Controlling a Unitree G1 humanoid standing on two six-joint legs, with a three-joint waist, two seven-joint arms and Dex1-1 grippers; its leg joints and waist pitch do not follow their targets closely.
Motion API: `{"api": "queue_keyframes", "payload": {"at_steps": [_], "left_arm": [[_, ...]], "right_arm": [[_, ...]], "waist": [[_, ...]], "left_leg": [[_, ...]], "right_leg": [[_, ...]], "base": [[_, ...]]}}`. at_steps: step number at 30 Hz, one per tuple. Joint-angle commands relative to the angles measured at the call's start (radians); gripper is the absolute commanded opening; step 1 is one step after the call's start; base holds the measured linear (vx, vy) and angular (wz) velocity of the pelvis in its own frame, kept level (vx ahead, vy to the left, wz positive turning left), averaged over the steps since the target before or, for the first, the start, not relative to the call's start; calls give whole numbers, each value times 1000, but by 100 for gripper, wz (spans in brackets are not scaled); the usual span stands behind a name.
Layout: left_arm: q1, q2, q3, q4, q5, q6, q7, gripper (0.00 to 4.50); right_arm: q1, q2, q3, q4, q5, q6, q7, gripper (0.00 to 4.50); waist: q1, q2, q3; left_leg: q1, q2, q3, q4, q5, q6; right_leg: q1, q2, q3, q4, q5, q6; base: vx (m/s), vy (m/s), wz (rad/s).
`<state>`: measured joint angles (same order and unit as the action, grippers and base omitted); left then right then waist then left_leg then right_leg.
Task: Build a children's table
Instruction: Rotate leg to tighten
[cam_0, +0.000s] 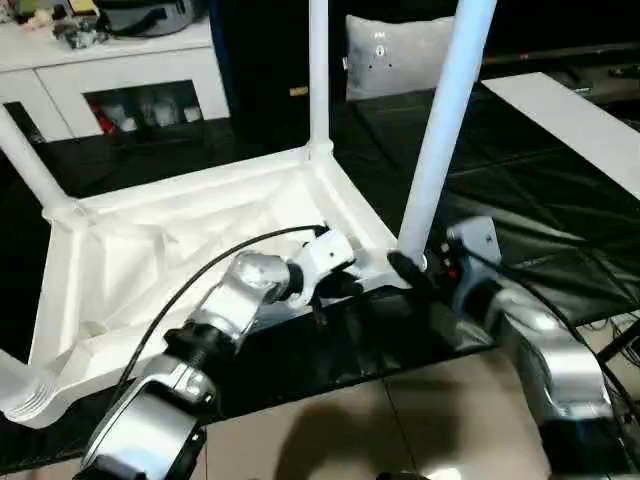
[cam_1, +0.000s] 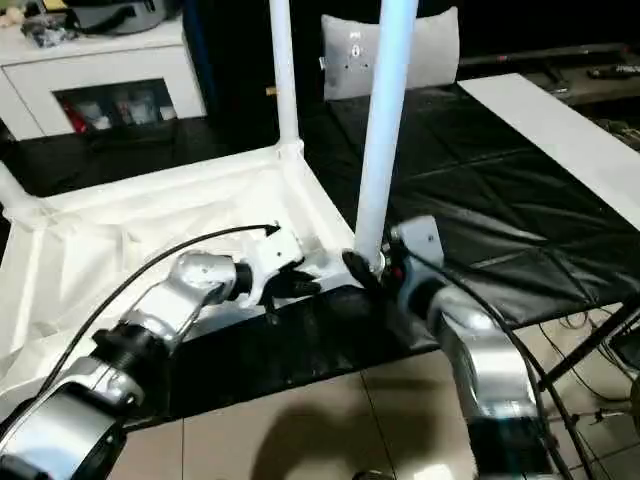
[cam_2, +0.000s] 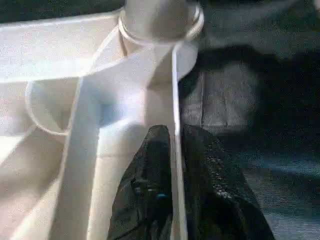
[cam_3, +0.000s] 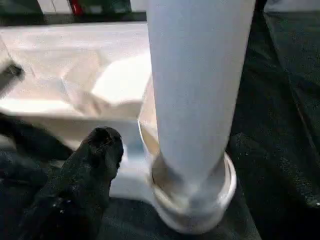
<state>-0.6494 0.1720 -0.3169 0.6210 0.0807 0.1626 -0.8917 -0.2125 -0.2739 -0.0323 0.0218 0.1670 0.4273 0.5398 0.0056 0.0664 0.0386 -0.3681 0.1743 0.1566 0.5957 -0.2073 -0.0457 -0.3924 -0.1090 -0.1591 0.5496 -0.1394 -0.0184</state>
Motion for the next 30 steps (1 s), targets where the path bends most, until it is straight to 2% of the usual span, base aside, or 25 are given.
{"api": "queue_keyframes", "payload": {"at_steps": [1, 3, 5, 6, 8, 9, 10, 11, 12, 13, 15, 18, 19, 21, 23, 24, 25, 26, 28, 29, 30], "left_arm": [[11, 18, 19, -39, -14, 1, -8, 90], [48, 50, 23, -111, -15, -5, -11, 104], [61, 64, 27, -143, -18, 3, -15, 116], [75, 78, 35, -179, -25, 18, -20, 128], [113, 119, 53, -275, -38, 63, -40, 135], [134, 142, 58, -325, -41, 85, -50, 145], [139, 148, 59, -336, -41, 90, -52, 152], [160, 174, 64, -384, -45, 115, -60, 152], [194, 218, 74, -455, -47, 152, -75, 171], [214, 245, 81, -493, -45, 173, -82, 178], [254, 304, 95, -556, -33, 209, -94, 191], [293, 360, 104, -599, -9, 238, -102, 223], [304, 374, 104, -610, -3, 246, -105, 229], [330, 404, 101, -647, 1, 271, -113, 239], [351, 430, 100, -682, 8, 295, -110, 272], [363, 451, 95, -704, 15, 311, -103, 279], [367, 458, 93, -713, 16, 318, -99, 279], [370, 463, 92, -719, 16, 323, -97, 285], [377, 470, 91, -719, 27, 325, -84, 294], [384, 477, 88, -720, 41, 325, -72, 294], [384, 477, 88, -720, 41, 325, -72, 294]], "right_arm": [[8, -16, -7, -35, 0, -11, 11, 407], [60, -59, -17, -129, 46, 57, 56, 421], [74, -70, -22, -157, 70, 69, 78, 435], [86, -81, -26, -184, 93, 83, 100, 445], [110, -102, -26, -237, 136, 102, 148, 449], [121, -113, -18, -259, 146, 100, 168, 450], [123, -115, -16, -263, 148, 99, 172, 450], [126, -120, -9, -274, 157, 108, 179, 450], [126, -125, 10, -288, 166, 120, 192, 450], [123, -128, 24, -293, 168, 129, 197, 450], [109, -122, 59, -303, 169, 154, 198, 450], [72, -84, 94, -271, 148, 149, 177, 450], [57, -72, 105, -252, 139, 144, 170, 450], [21, -40, 132, -211, 111, 118, 148, 450], [-22, 0, 163, -158, 79, 83, 122, 450], [-54, 25, 194, -125, 62, 68, 115, 450], [-63, 33, 204, -117, 60, 66, 113, 450], [-67, 37, 209, -114, 60, 66, 112, 450], [-102, 68, 220, -68, 47, 67, 86, 450], [-131, 94, 231, -26, 38, 61, 72, 450], [-131, 94, 231, -26, 38, 61, 72, 450]], "waist": [[8, -14, -65], [11, -11, -64], [15, -12, -62], [15, -9, -59], [17, 6, -55], [14, 1, -53], [13, 1, -51], [14, 8, -51], [15, 5, -52], [16, 6, -51], [6, 8, -49], [1, 12, -47], [1, 15, -47], [1, 19, -47], [2, 21, -52], [1, 21, -51], [2, 17, -52], [2, 17, -52], [6, 24, -54], [6, 16, -56], [6, 18, -57]], "left_leg": [[-5, 57, -16, -70, -160, 94], [-6, 54, -15, -70, -170, 96], [-6, 57, -15, -72, -176, 101], [-2, 56, -13, -74, -215, 90], [1, 58, -16, -78, -250, 74], [0, 56, -15, -79, -264, 70], [1, 53, -13, -79, -274, 67], [5, 49, -13, -76, -280, 63], [2, 53, -16, -79, -274, 58], [-1, 56, -20, -81, -273, 53], [4, 49, -17, -79, -294, 47], [3, 47, -20, -81, -310, 39], [8, 49, -21, -82, -320, 33], [9, 52, -23, -85, -334, 19], [8, 53, -23, -85, -333, 7], [6, 50, -22, -86, -320, 9], [5, 53, -21, -87, -308, 8], [5, 53, -21, -87, -308, 8], [7, 52, -20, -85, -288, 9], [7, 52, -18, -84, -269, 8], [4, 52, -20, -84, -261, 8]], "right_leg": [[61, -63, 63, -55, -275, -160], [64, -62, 64, -55, -286, -154], [64, -62, 67, -57, -294, -147], [61, -62, 66, -63, -347, -133], [58, -61, 65, -66, -388, -122], [56, -58, 65, -69, -401, -115], [52, -57, 65, -73, -432, -106], [49, -57, 63, -75, -452, -102], [52, -59, 65, -71, -452, -101], [54, -61, 66, -66, -449, -101], [44, -53, 64, -72, -484, -87], [42, -53, 63, -71, -498, -82], [38, -52, 63, -73, -504, -78], [37, -53, 67, -69, -475, -89], [36, -55, 70, -57, -427, -112], [41, -52, 71, -56, -400, -119], [41, -52, 73, -52, -363, -134], [41, -52, 73, -52, -363, -134], [42, -53, 75, -44, -324, -150], [44, -51, 75, -42, -299, -157], [46, -53, 76, -37, -286, -163]], "base": [[0, 0, 0], [0, 0, 0], [0, 0, 0], [0, 0, 0], [0, 0, 0], [0, 0, 0], [0, 0, 0], [0, 0, 0], [0, 0, 0], [0, 0, 0], [0, 0, 0], [0, 0, 0], [0, 0, 0], [0, 0, 0], [0, 0, 0], [0, 0, 0], [0, 0, 0], [0, 0, 0], [0, 0, 0], [0, 0, 0], [0, 0, 0]]}}
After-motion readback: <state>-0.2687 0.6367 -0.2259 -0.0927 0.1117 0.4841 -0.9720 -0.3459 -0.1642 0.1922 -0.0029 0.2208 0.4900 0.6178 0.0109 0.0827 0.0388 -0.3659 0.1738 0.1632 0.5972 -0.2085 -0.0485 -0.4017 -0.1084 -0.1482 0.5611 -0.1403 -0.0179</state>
